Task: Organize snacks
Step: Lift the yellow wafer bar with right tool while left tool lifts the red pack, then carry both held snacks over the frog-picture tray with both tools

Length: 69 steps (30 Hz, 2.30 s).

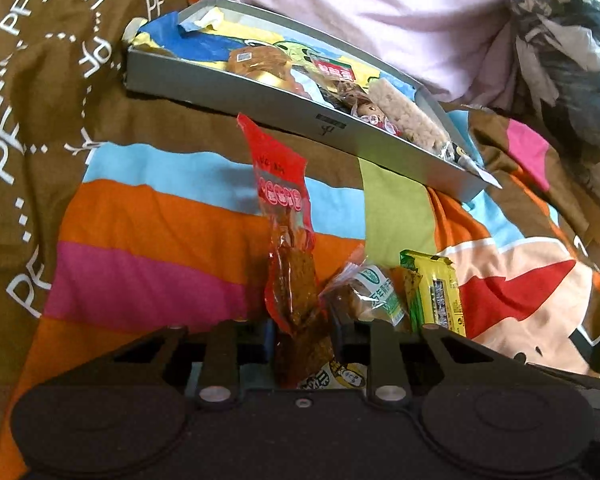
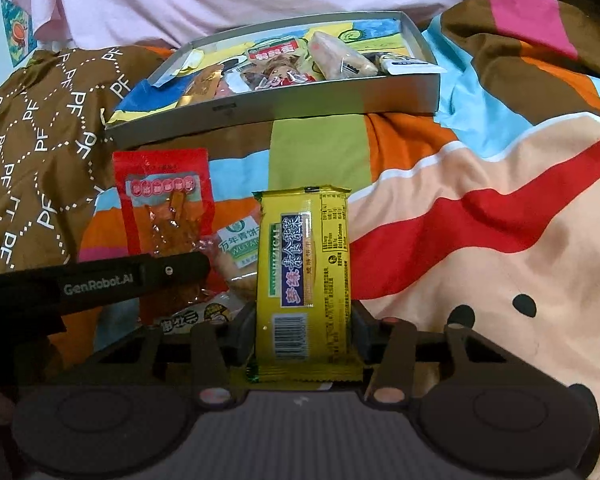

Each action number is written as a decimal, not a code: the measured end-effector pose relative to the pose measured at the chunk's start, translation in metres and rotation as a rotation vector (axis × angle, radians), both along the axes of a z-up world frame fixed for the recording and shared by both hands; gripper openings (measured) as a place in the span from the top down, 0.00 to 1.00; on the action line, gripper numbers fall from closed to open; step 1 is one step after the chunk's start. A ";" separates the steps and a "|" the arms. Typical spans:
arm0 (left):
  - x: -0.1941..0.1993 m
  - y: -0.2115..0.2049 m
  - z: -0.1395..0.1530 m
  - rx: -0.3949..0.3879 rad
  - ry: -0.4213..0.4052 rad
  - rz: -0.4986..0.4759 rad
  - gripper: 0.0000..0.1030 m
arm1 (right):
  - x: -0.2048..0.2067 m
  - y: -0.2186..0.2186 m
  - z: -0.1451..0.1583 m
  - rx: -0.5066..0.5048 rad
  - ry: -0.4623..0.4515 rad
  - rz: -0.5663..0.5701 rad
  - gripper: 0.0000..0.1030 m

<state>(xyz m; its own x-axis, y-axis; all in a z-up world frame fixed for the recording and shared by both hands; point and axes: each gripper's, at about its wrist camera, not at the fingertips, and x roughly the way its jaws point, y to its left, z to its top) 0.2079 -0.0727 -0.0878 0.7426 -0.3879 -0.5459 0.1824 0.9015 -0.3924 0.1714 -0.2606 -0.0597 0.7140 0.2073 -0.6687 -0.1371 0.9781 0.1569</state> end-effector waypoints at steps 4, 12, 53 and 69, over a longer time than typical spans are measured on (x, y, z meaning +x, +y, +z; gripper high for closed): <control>0.001 -0.001 0.001 0.010 0.000 0.004 0.72 | 0.000 0.000 0.000 0.000 0.001 -0.001 0.50; 0.002 -0.002 0.002 0.016 -0.003 0.003 0.73 | 0.000 0.002 0.000 -0.011 0.000 0.000 0.50; -0.010 -0.001 0.007 0.044 -0.114 -0.001 0.85 | -0.005 0.030 0.003 -0.195 -0.085 0.078 0.50; -0.025 0.000 0.037 0.103 -0.223 0.073 0.87 | -0.018 0.046 0.020 -0.371 -0.296 0.101 0.50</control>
